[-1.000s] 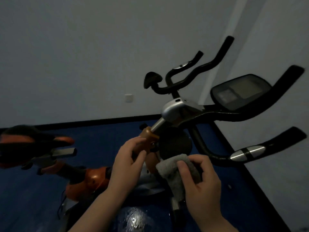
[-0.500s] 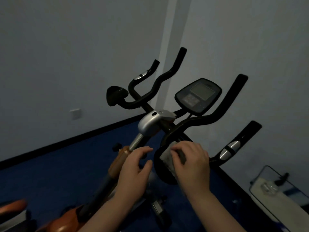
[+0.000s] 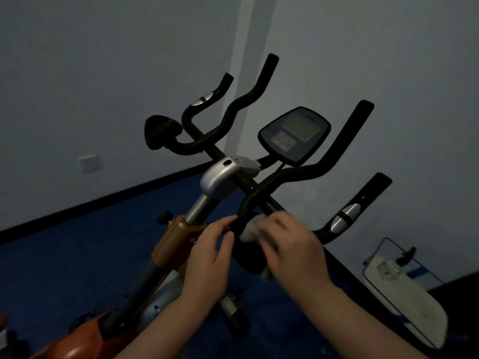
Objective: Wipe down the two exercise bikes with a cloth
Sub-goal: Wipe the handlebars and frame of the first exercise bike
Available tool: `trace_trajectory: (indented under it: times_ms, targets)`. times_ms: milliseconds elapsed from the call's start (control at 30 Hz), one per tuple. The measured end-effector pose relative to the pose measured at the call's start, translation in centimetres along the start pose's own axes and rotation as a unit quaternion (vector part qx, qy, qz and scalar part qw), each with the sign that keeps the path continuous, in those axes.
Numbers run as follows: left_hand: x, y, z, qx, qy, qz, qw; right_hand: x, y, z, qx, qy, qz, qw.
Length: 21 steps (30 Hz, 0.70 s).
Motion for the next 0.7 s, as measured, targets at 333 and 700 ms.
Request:
trace_trajectory:
  times_ms: [333,700]
  targets:
    - [-0.1,0.2,-0.5,0.001,-0.048,-0.013,0.999,0.7,-0.4,-0.7,-0.043,0.000,-0.094,0.995]
    - [-0.4,0.5,-0.3,0.009,-0.063,-0.032,0.997,0.2,1.4,-0.6,-0.135,-0.076,-0.183,0.971]
Point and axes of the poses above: each hand's wrist, its own y-axis towards the middle knuckle, its own x-axis out of the palm, z = x × y, the point moved 2 cm from there along y, towards the middle knuckle, and after that the axes turned 2 degrees about y, right-handed, at the moved point
